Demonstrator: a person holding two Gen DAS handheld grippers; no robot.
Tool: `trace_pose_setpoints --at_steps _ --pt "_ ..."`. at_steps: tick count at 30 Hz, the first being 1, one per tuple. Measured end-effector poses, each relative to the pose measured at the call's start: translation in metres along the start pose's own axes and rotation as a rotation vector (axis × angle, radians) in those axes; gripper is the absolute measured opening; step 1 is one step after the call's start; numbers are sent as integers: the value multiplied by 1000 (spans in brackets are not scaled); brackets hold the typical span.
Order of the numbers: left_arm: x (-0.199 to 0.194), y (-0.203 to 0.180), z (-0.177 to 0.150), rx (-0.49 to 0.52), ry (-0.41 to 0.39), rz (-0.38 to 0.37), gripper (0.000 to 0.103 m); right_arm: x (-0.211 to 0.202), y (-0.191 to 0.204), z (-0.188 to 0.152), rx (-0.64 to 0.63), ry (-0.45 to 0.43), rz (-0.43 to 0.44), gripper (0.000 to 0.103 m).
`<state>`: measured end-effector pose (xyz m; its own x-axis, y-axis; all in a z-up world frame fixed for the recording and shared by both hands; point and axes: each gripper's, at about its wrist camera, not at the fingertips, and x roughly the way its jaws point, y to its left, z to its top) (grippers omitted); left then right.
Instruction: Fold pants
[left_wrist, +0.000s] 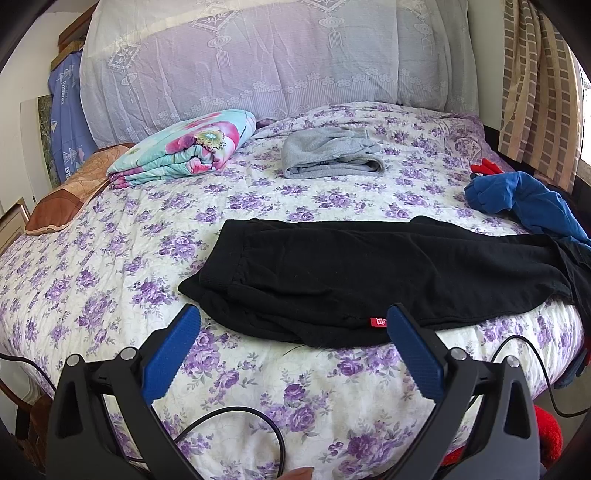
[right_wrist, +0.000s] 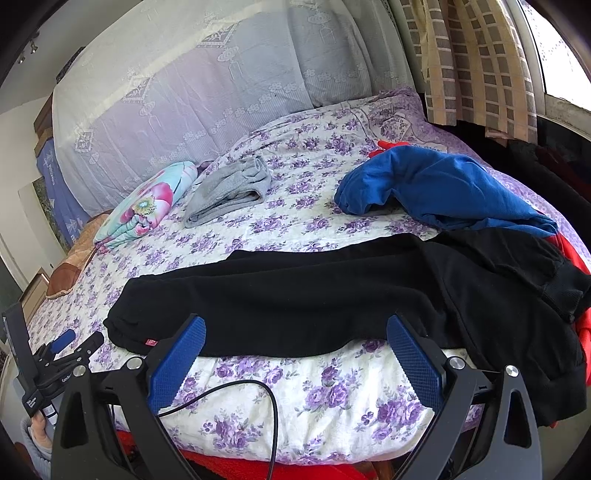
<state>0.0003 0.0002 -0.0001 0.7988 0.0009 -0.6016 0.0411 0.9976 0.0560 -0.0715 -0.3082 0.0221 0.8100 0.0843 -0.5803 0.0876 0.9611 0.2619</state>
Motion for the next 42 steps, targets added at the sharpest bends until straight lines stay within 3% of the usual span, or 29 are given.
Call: trace_pose_setpoints --at_steps 42 --pt "3 -2 -5 -2 8 -3 99 -2 -6 2 23 -10 12 99"
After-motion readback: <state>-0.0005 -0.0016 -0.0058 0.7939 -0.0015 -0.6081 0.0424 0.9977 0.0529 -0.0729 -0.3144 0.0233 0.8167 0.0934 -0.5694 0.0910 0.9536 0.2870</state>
